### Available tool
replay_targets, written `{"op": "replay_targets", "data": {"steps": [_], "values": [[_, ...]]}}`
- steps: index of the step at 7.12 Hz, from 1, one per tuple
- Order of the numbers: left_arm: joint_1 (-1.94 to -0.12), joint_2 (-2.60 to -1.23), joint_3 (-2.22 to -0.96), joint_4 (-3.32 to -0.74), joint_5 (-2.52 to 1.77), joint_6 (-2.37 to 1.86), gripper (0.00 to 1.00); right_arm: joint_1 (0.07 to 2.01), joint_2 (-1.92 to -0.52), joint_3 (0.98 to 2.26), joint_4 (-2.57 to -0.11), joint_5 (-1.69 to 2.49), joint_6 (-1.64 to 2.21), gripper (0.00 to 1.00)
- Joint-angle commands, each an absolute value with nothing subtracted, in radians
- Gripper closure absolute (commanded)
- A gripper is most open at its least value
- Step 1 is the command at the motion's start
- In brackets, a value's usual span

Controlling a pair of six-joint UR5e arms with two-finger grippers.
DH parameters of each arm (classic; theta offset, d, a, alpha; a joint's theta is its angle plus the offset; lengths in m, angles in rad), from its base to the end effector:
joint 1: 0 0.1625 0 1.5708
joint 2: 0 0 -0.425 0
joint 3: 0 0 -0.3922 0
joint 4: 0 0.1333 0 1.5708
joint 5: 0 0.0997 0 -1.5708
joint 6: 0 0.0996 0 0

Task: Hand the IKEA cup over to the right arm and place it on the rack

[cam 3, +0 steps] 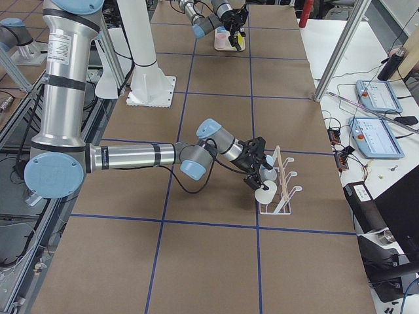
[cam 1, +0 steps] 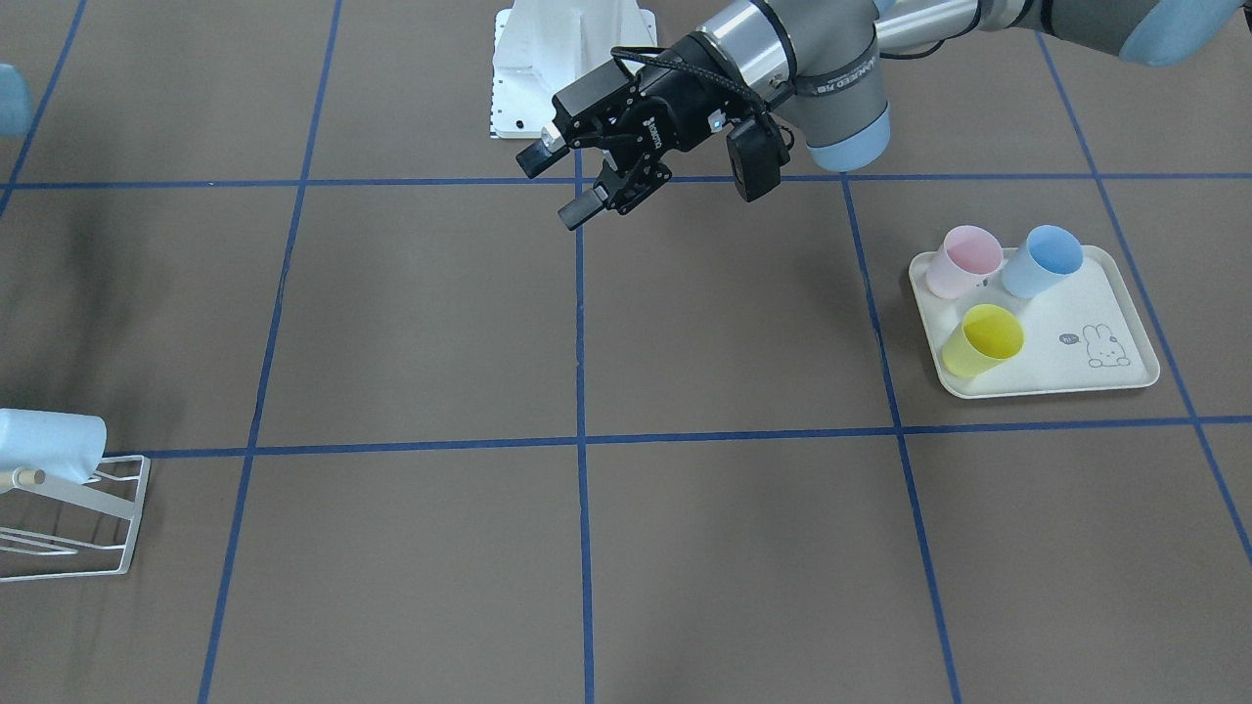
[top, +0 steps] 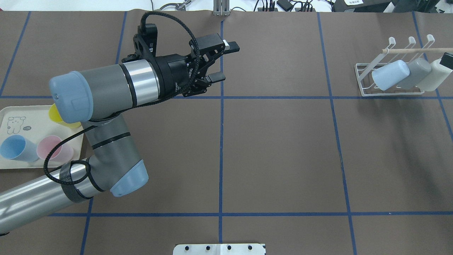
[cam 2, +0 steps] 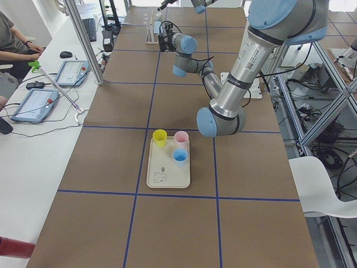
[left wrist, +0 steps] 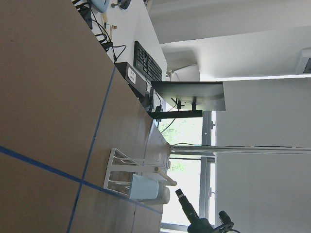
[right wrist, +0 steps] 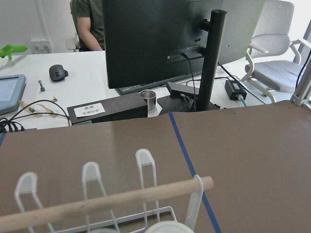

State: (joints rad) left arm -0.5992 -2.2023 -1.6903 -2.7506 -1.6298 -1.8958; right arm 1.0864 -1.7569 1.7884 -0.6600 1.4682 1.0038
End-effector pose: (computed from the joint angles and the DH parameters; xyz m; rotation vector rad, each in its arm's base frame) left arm 0.4199 -0.4411 0.1096 0.2295 1.9576 -0.5560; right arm -0.0836 -0.4669 0.5454 0.7666 -0.5751 0.5280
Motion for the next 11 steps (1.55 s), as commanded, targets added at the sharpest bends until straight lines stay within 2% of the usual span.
{"op": "replay_targets", "data": {"steps": [1, 3, 5, 7, 9, 11], "values": [[-0.633, -2.197, -1.735, -2.517, -1.672, -1.581, 0.01, 1.086, -1.822, 1.987, -0.782, 1.588, 1.005, 0.00], [-0.685, -2.082, -1.889, -2.218, -1.689, -1.258, 0.01, 1.083, -1.809, 2.017, -0.788, 1.766, 1.040, 0.00], [-0.829, -1.909, -1.983, -2.105, -1.814, -0.901, 0.01, 1.051, -1.781, 2.017, -0.784, 1.856, 1.115, 0.00], [-0.998, -1.710, -2.012, -2.112, -1.964, -0.577, 0.01, 0.991, -1.756, 2.020, -0.784, 1.859, 1.155, 0.00], [-1.122, -1.547, -1.979, -2.091, -2.130, -0.339, 0.01, 0.948, -1.755, 2.019, -0.781, 1.855, 1.186, 0.00], [-1.150, -1.510, -1.936, -1.952, -2.177, -0.237, 0.01, 0.913, -1.741, 2.020, -0.779, 1.850, 1.210, 0.00]]}}
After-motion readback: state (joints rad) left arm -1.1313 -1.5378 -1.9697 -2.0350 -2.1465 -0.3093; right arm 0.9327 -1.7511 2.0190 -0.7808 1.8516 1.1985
